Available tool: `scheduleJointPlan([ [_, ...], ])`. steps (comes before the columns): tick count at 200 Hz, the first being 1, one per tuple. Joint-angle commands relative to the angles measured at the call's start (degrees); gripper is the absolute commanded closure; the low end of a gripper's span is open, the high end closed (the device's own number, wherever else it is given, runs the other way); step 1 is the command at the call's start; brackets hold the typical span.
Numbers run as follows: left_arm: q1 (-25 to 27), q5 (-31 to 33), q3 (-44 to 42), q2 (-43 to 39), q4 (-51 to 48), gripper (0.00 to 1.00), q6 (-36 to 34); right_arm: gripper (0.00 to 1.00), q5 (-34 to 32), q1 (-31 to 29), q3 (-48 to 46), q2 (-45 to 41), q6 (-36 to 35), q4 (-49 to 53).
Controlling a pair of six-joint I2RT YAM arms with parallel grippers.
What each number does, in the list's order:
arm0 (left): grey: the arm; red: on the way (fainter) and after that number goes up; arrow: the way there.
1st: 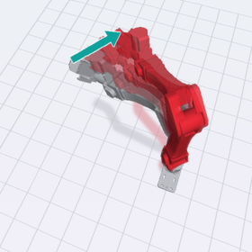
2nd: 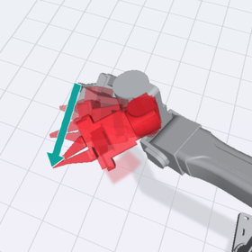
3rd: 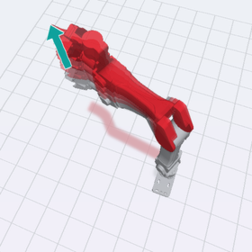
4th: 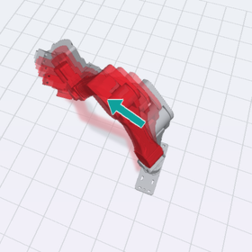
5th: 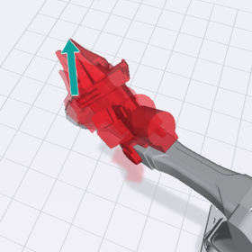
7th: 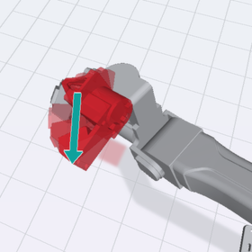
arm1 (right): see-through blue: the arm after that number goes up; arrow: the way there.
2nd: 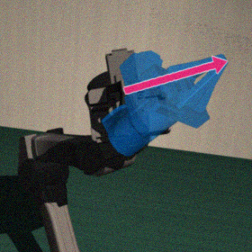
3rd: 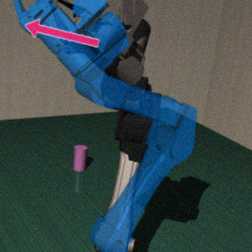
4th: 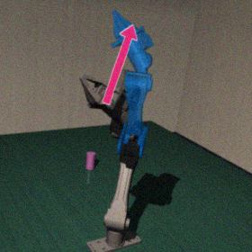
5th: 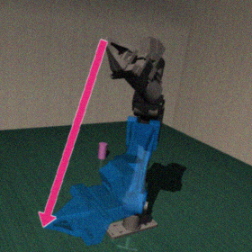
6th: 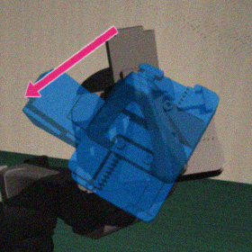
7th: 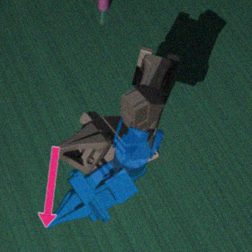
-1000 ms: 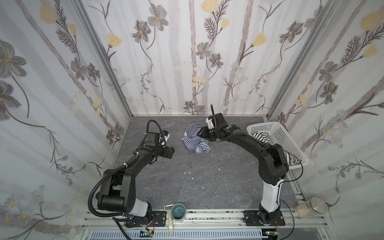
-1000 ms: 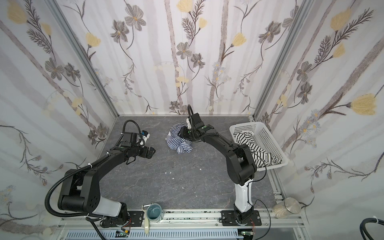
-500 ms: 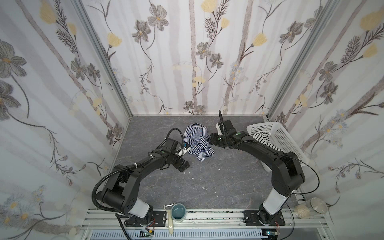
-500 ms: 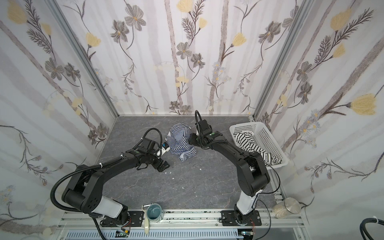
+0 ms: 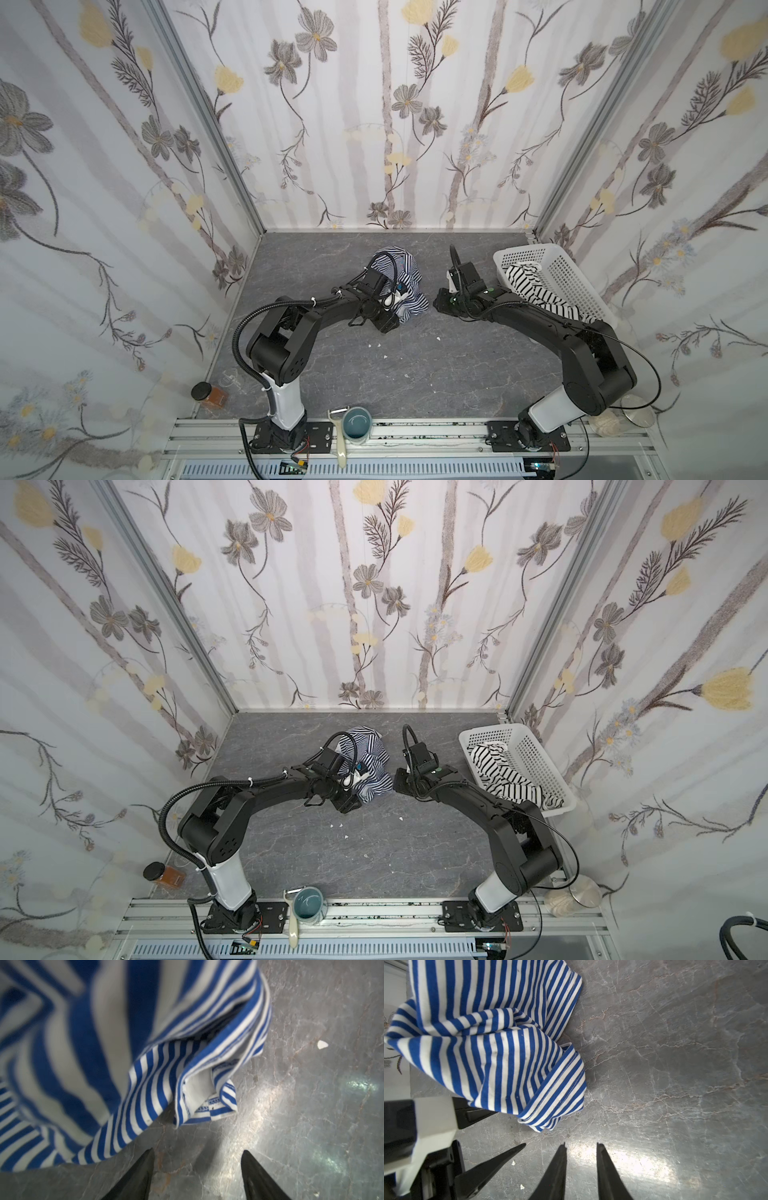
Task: Fold and stack the tank tops
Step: 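Lower the tank top onto the table center while the left gripper reaches toward it, then grasp the tank top hem with the left gripper while the right gripper adjusts its hold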
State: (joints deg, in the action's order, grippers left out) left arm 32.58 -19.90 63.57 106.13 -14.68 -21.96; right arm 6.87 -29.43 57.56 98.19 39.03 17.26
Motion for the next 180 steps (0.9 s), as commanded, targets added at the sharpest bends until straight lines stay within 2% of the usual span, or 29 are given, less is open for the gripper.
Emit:
scheduleJointPlan([
  [1,0.1,-2.8,2.0,2.2,0.3,0.35,1.7,0.73,-1.2,0.4,-1.3,-1.4,1.0,-2.8],
  [23,0.4,-3.2,3.8,4.2,0.3,0.4,2.3,0.73,-1.2,0.7,-2.7,-2.1,1.2,-3.3],
  [55,0.9,-3.2,5.9,6.3,0.3,0.55,3.0,0.74,-1.2,0.9,-4.5,-3.0,1.9,-4.5],
  [75,1.3,-2.8,6.5,7.1,0.3,0.72,3.0,0.75,-1.3,0.9,-5.4,-3.2,2.3,-5.2],
  [99,1.3,-1.7,6.6,7.5,0.3,1.0,3.0,0.76,-0.8,0.9,-6.3,-3.2,3.1,-6.7],
  [136,1.3,-0.8,4.5,3.9,0.0,1.0,2.7,0.79,0.0,0.9,-6.6,-2.6,3.4,-7.9],
  [180,-0.8,7.0,0.7,-8.2,-5.1,1.0,-0.6,0.76,0.8,0.8,-6.3,-2.4,3.0,-8.6],
])
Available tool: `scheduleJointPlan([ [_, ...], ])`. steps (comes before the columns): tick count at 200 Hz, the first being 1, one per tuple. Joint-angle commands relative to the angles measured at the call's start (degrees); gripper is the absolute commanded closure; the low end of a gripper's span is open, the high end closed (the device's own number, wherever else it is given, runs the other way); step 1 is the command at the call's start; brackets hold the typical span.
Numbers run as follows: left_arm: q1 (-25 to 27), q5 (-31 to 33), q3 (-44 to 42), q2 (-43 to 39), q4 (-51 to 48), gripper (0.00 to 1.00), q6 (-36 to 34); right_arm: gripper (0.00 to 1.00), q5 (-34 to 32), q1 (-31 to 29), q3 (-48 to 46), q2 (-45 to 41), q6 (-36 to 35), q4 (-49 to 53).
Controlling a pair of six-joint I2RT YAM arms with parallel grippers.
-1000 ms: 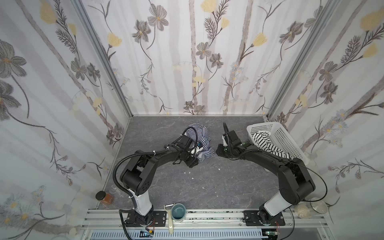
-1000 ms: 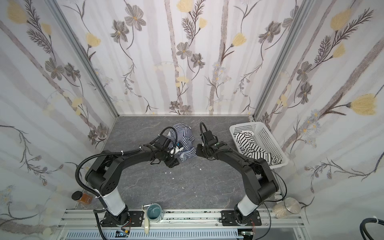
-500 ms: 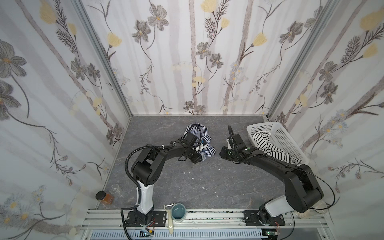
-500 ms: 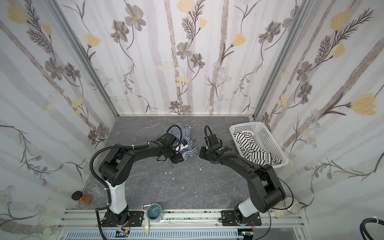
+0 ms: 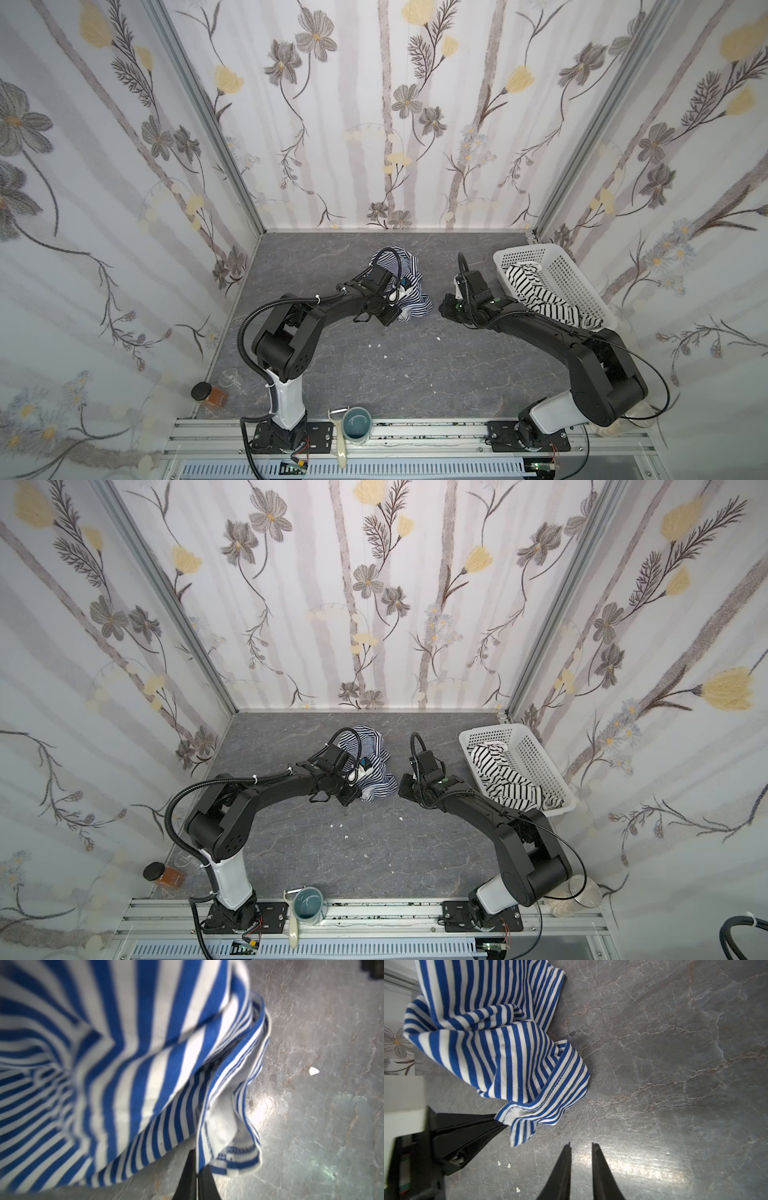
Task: Fold and stack the tank tops
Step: 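Grasp the tank top hem with the left gripper while the right gripper adjusts its hold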
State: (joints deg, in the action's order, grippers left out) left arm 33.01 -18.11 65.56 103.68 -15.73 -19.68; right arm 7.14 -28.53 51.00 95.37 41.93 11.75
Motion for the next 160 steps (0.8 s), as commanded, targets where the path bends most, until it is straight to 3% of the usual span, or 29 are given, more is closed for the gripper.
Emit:
scheduleJointPlan([
  [1,-1.4,5.3,-1.3,-6.1,-4.2,1.0,-3.0,0.76,0.5,-0.1,0.3,0.5,0.1,-3.2],
  [67,-3.7,17.9,-8.6,-23.3,-12.7,1.0,-10.3,0.72,5.0,-2.6,3.6,6.8,0.8,-7.6],
  [104,-5.0,23.8,-13.4,-30.5,-13.7,1.0,-10.6,0.6,6.7,-5.0,6.9,11.4,1.9,-9.6],
  [160,-10.1,22.6,-16.7,-37.8,-14.0,1.0,-10.1,0.46,4.2,-4.5,14.7,17.9,2.0,-9.1],
])
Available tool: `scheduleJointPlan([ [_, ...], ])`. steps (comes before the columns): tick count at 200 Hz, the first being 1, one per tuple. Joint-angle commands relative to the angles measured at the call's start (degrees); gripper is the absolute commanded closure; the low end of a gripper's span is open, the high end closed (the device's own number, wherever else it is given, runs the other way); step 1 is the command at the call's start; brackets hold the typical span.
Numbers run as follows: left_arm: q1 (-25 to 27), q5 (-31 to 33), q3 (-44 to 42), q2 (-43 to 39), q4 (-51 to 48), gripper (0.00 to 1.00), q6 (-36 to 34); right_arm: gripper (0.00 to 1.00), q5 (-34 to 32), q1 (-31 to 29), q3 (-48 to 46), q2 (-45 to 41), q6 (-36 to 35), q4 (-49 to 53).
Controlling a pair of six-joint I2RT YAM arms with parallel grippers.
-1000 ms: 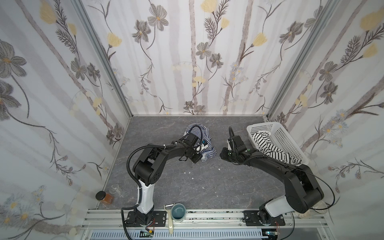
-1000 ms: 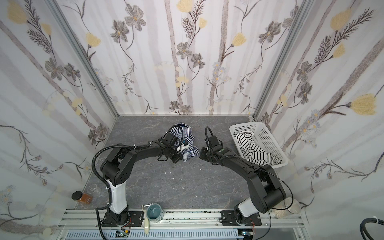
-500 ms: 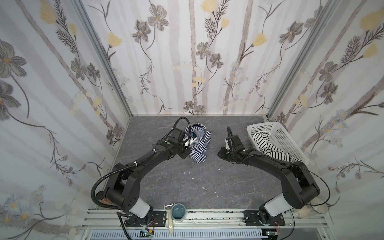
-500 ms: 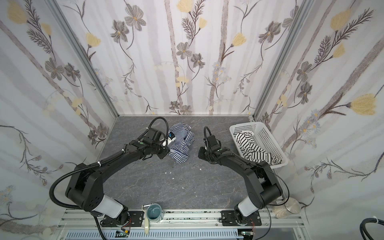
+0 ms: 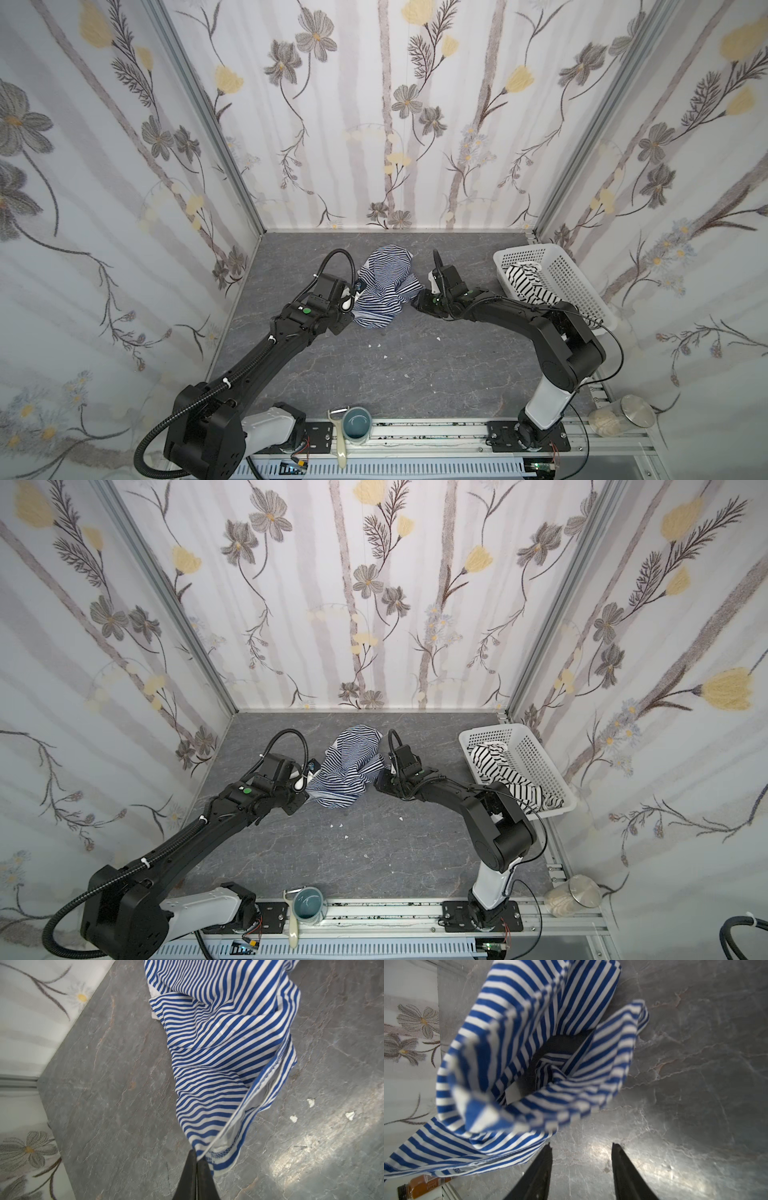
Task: Fold and stack the tank tops
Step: 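Grasp the tank top hem with the left gripper while the right gripper adjusts its hold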
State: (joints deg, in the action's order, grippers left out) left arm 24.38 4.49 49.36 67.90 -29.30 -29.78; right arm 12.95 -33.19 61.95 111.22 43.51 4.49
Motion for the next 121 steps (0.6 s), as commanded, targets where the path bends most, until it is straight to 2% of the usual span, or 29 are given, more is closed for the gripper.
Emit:
scheduleJointPlan([
  [1,-1.5,-0.1,-0.5,-2.1,-0.4,1.0,0.1,0.46,-1.8,0.1,4.0,2.1,0.3,-1.6],
  [19,-3.3,-1.6,-0.2,-3.8,-0.2,1.0,0.3,0.43,-5.5,0.5,7.1,3.4,-2.4,2.3],
  [54,-7.0,-3.2,-0.5,-4.0,0.9,1.0,0.1,0.4,-8.4,1.1,14.1,8.6,-8.7,9.4],
  [121,-14.6,-9.2,0.1,-0.4,5.1,1.0,0.8,0.37,-10.4,1.7,21.0,15.6,-17.0,11.1],
])
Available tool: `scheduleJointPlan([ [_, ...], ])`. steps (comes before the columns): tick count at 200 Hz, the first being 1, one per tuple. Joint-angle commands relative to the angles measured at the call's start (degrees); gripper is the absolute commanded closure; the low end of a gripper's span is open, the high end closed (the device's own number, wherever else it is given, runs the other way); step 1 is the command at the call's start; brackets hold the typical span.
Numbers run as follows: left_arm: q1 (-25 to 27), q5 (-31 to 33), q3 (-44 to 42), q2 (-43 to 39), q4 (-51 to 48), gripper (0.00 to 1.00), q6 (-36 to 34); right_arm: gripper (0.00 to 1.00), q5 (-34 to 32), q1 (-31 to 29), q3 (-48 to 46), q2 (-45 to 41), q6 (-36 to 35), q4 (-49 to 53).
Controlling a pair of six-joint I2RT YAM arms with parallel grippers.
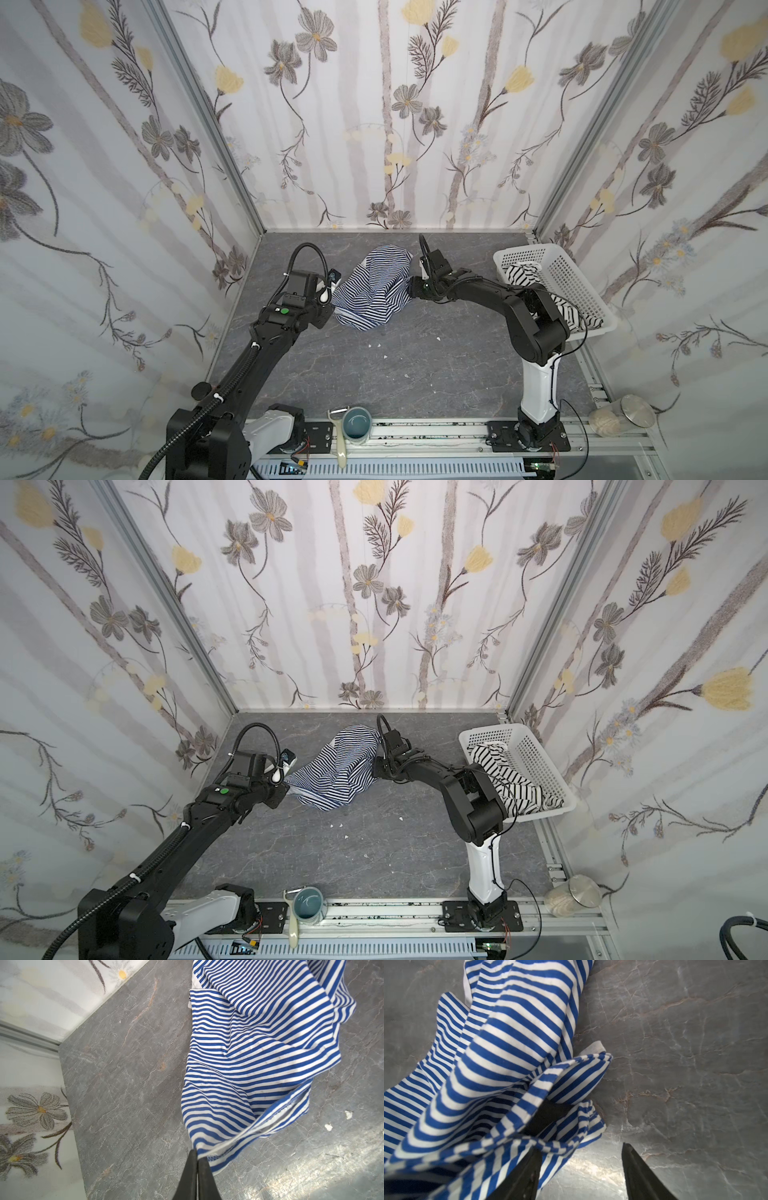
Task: Fold and stack the tank tops
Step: 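Grasp the tank top hem with the left gripper while the right gripper adjusts its hold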
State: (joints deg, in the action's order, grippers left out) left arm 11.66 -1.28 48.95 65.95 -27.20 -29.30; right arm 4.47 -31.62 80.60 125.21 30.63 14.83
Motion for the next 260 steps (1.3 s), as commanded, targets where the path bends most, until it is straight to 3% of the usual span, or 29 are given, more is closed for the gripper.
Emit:
scheduleJointPlan([
  [1,-2.0,-3.5,0.5,1.7,3.0,1.0,0.3,0.37,-1.9,0.1,2.5,1.7,-4.2,0.8],
  [28,-3.6,-4.3,0.7,3.9,4.3,1.0,0.5,0.41,-0.8,-0.1,2.8,1.6,-5.8,2.4],
  [79,-5.8,-6.6,0.1,5.2,6.0,1.0,1.6,0.49,-3.4,-0.3,-8.3,-8.2,-6.2,-0.5],
  [139,-7.0,-7.5,-0.8,5.9,7.3,1.0,2.1,0.61,-4.5,-0.2,-6.6,-4.0,-6.5,3.5],
  [260,-7.6,-8.6,-2.9,5.9,8.3,1.0,2.1,0.51,0.8,-0.3,1.8,2.3,-5.9,3.7],
])
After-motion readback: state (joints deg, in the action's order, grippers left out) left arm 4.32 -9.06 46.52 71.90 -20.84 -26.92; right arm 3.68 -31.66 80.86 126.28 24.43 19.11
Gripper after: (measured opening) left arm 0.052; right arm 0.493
